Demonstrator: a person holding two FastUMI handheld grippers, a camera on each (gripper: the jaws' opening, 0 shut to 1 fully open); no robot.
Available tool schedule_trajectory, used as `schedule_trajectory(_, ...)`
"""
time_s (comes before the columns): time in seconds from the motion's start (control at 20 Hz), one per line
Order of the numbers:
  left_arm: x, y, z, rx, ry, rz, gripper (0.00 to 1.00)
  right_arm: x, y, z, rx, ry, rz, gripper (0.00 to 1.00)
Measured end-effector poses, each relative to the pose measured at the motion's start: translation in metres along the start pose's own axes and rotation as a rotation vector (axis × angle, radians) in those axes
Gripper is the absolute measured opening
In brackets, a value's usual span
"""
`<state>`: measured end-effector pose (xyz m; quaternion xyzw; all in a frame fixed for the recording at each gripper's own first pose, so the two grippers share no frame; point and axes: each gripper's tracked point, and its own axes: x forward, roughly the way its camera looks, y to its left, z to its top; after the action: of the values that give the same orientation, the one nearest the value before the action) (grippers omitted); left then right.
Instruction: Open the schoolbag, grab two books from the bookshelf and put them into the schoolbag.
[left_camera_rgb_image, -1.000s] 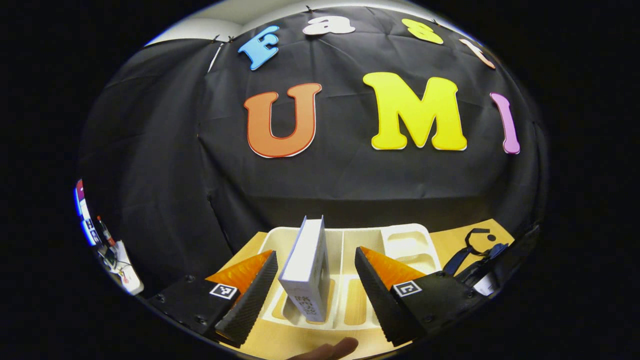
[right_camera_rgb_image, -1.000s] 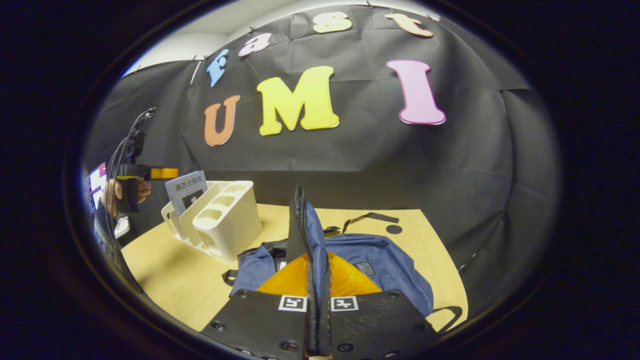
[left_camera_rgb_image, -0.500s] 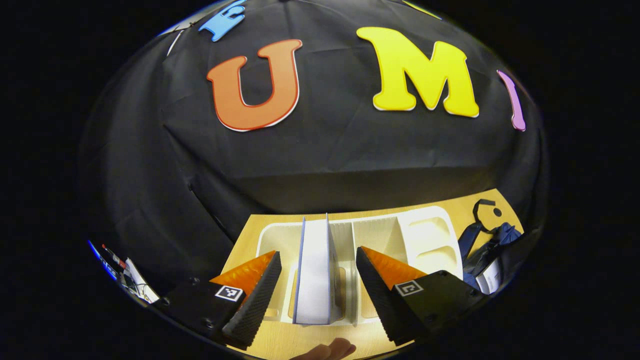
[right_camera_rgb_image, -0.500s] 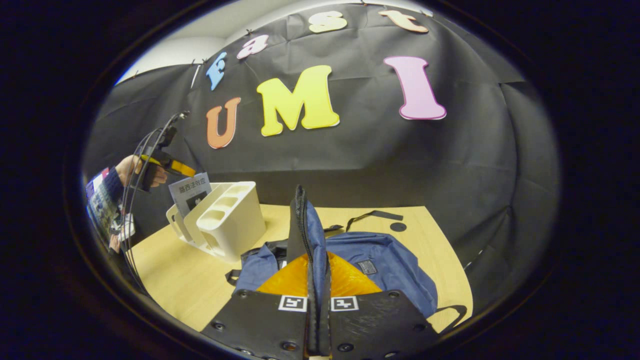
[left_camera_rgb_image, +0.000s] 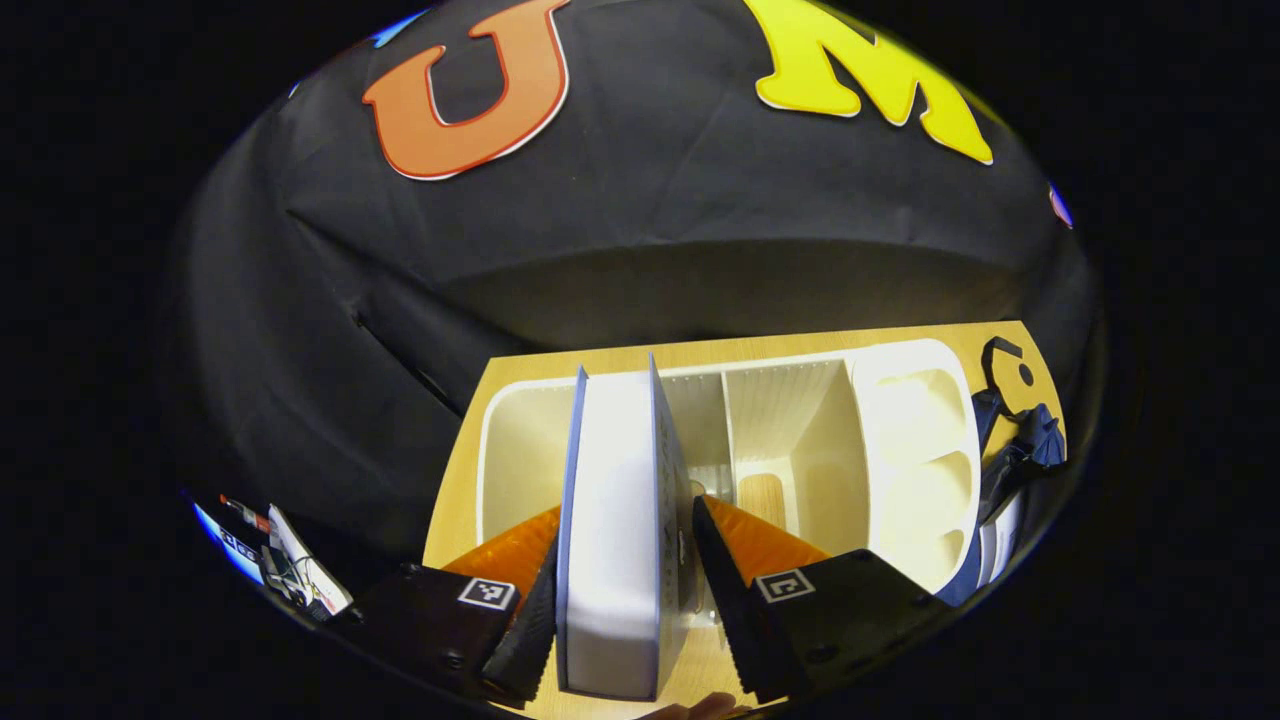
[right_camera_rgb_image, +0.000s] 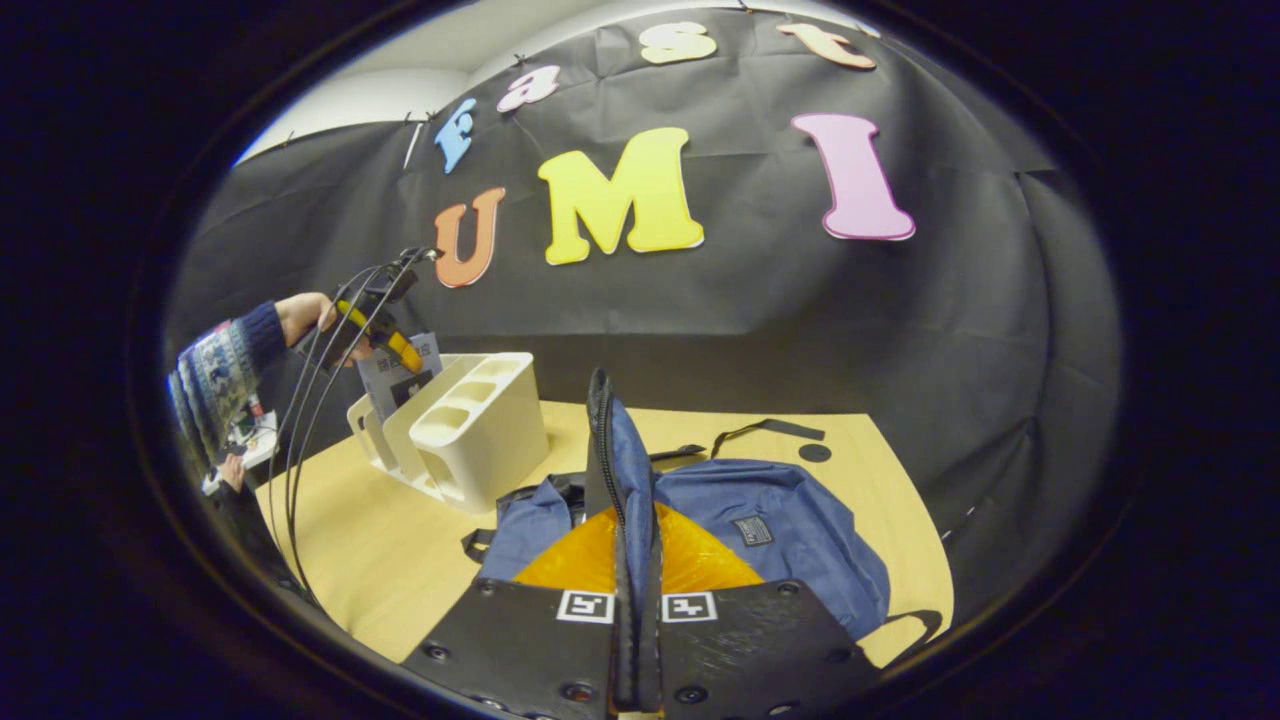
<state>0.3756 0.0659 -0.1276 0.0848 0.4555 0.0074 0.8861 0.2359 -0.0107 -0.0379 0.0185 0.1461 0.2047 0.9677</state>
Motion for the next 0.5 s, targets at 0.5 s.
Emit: schedule_trajectory(0.5,-0.034,-0.008,-0.026,-0.137,0.015,-0.049,0.47,0.002,-0.008,-0.012,0.059,0.02,-0.005,0.03)
